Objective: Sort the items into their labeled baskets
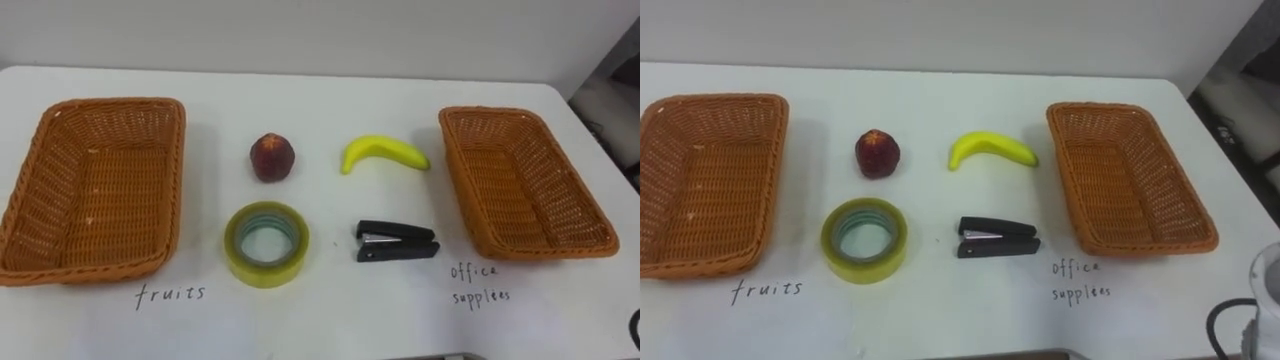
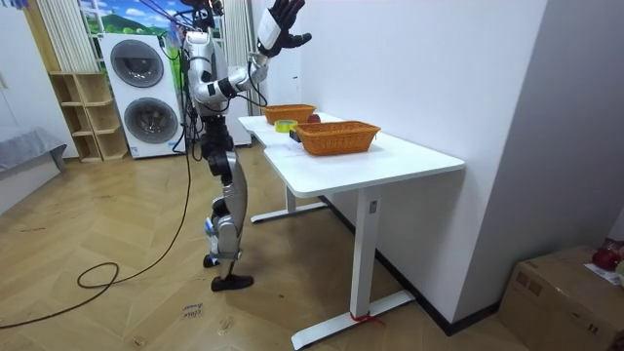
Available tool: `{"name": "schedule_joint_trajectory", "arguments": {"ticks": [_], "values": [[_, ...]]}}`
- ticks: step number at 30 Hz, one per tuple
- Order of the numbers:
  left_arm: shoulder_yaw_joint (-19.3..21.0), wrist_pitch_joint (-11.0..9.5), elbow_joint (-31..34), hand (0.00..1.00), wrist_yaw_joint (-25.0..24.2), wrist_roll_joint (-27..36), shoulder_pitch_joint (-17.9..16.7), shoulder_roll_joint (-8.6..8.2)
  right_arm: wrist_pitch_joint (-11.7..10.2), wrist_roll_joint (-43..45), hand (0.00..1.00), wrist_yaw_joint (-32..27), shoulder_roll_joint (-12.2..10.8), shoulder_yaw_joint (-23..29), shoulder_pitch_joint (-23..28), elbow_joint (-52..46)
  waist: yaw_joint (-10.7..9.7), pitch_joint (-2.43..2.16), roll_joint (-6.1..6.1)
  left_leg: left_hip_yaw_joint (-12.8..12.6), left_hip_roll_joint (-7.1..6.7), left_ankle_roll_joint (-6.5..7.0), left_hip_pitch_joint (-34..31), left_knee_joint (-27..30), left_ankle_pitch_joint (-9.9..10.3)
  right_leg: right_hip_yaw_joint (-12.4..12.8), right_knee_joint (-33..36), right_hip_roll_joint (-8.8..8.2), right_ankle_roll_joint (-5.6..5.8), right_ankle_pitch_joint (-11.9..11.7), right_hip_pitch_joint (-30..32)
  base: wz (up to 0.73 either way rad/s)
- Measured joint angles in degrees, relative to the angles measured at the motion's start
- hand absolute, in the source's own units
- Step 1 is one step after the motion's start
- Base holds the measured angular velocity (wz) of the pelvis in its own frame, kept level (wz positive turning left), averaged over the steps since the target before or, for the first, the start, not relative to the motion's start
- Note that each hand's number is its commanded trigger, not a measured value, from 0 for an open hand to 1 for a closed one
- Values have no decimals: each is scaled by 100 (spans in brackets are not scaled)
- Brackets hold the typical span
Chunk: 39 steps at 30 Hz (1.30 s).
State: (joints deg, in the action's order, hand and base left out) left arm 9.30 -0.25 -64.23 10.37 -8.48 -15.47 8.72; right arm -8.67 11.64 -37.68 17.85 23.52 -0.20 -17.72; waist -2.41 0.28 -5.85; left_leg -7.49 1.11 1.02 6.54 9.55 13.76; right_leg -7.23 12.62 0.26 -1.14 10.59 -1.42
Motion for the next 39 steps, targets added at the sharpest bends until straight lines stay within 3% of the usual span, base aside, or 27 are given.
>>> {"name": "schedule_joint_trajectory", "arguments": {"ticks": [8, 18, 30, 33, 39], "values": [[-60, 2, 9, 0, -94, -1, 188, -3, 3, -5, 0, 547, 79, -433, -5, -3, 132, 10, 47, 17, 22, -4, 9, -4, 1, -33, -11, 8, -17, -14, -51, 1], [-59, -6, 18, 0, -97, -21, 194, 16, 10, 46, 0, 1338, 81, -487, -6, -3, 128, -7, 59, 16, 24, -6, 25, 17, 0, -30, -13, 7, -17, -21, -62, 0], [-346, -37, 12, 0, -252, -81, 204, 171, 125, 34, 0, 2301, 98, -1203, -7, 40, 154, -17, -17, 22, 24, -5, 9, 21, 0, -32, -4, -3, -13, -45, -76, 0], [-393, -36, 12, 0, -247, -81, 189, 171, 127, -21, 0, 2580, 245, -1353, -9, 119, 184, -10, -34, 44, 20, -5, 5, 16, 0, -53, -10, -1, -14, -45, -79, 3], [-398, 7, 41, 0, -225, -95, 174, 172, 348, -75, 0, 2970, 252, -1357, -8, 163, 219, -6, -57, 139, 21, -5, -19, 6, 0, -98, -16, -4, -14, -45, -79, 5]]}}
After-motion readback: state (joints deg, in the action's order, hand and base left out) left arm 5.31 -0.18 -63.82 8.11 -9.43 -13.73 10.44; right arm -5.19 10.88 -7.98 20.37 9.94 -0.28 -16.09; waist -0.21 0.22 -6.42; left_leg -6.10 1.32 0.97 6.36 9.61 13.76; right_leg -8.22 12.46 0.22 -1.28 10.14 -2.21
